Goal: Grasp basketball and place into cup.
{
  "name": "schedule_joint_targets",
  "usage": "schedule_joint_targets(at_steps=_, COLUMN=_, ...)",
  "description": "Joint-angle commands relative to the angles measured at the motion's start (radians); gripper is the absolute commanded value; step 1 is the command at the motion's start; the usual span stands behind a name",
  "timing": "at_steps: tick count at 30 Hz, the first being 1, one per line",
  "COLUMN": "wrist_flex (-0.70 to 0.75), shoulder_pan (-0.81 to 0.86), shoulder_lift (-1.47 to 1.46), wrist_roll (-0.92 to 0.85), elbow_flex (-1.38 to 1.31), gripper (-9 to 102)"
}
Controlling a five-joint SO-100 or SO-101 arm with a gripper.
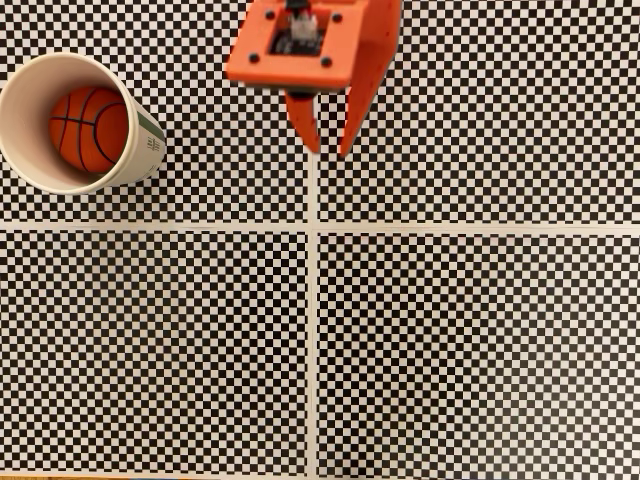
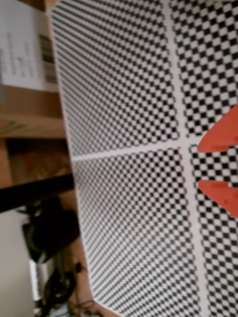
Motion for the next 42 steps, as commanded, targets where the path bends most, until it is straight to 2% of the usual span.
schedule_joint_targets(at_steps=1, wrist_flex=-0.084, shoulder_pan=0.011, shoulder_lift=0.014, wrist_roll=-0.009, elbow_flex=0.026, gripper=0)
schedule_joint_targets(at_steps=6, wrist_flex=-0.175, shoulder_pan=0.005, shoulder_lift=0.014, wrist_roll=0.005, elbow_flex=0.12, gripper=0)
schedule_joint_targets(at_steps=20, wrist_flex=-0.235, shoulder_pan=0.0, shoulder_lift=0.014, wrist_roll=0.0, elbow_flex=0.276, gripper=0)
schedule_joint_targets(at_steps=42, wrist_flex=0.247, shoulder_pan=-0.028, shoulder_lift=0.015, wrist_roll=0.012, elbow_flex=0.278, gripper=0)
